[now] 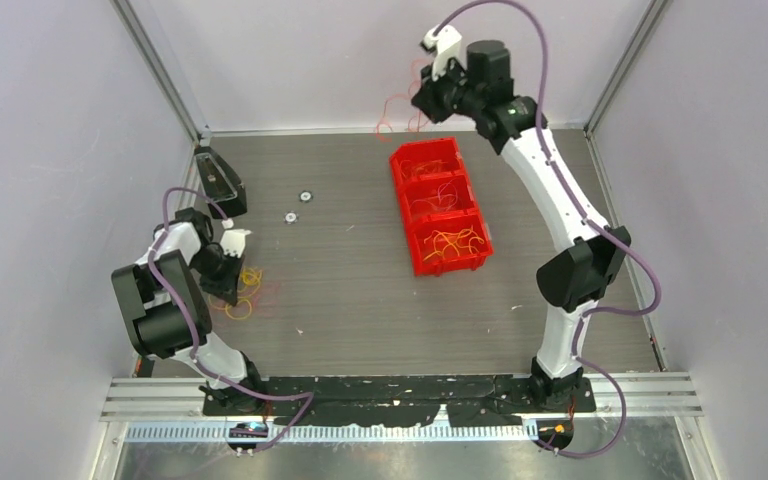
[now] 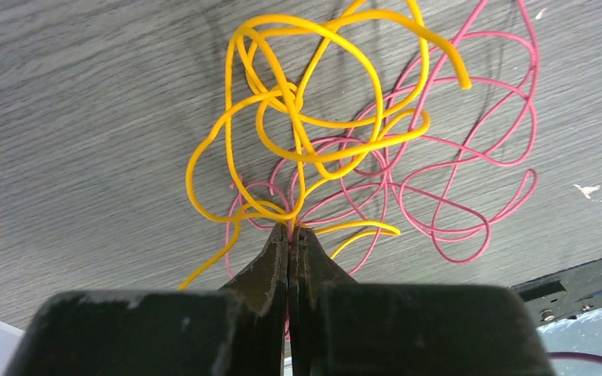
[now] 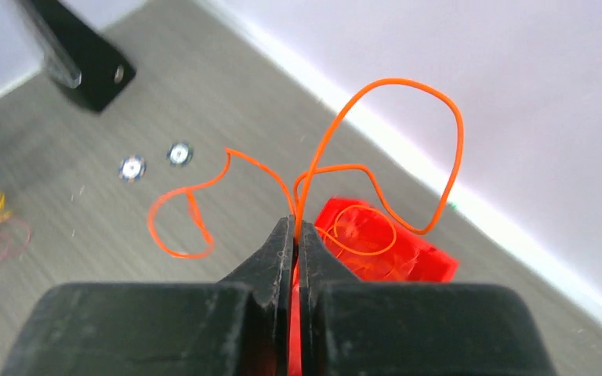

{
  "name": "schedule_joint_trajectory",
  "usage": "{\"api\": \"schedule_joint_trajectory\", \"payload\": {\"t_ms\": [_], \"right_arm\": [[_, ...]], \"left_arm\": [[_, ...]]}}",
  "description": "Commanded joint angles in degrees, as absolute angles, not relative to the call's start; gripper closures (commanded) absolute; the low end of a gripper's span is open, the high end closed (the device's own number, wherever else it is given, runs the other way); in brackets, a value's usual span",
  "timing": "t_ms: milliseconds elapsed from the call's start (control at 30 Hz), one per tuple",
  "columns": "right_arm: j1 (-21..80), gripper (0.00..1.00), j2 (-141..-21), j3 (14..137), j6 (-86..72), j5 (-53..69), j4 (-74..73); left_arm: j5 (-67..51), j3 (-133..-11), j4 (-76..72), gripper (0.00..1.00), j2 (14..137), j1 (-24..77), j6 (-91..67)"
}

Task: Untangle the cables

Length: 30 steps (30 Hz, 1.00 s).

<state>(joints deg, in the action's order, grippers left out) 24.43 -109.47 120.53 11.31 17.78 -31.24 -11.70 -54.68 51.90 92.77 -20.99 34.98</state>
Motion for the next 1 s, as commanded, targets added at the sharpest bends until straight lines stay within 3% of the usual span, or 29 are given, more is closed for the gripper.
{"api": "schedule_joint_trajectory", "payload": {"t_ms": [0, 333, 700, 967], "right_arm": [[21.76, 0.95, -107.69, 125.59, 7.1, 21.66, -24.21], [18.25, 0.95, -118.73, 135.91, 0.87, 22.91, -19.24], [16.69, 0.95, -123.44, 125.32, -4.59, 23.76, -12.6], [14.17, 0.95, -128.88, 121.49, 5.63, 20.8, -15.68]], "left_arm": [[-15.17, -57.67, 54.1, 1.0, 92.81, -21.1, 35.22], [-18.32, -58.0, 55.47, 1.0, 91.13, -21.09, 33.56], [-15.76, -57.3, 56.51, 1.0, 90.1, -21.1, 34.61], [-15.85, -57.62, 57.63, 1.0, 89.7, -21.09, 34.63]]}}
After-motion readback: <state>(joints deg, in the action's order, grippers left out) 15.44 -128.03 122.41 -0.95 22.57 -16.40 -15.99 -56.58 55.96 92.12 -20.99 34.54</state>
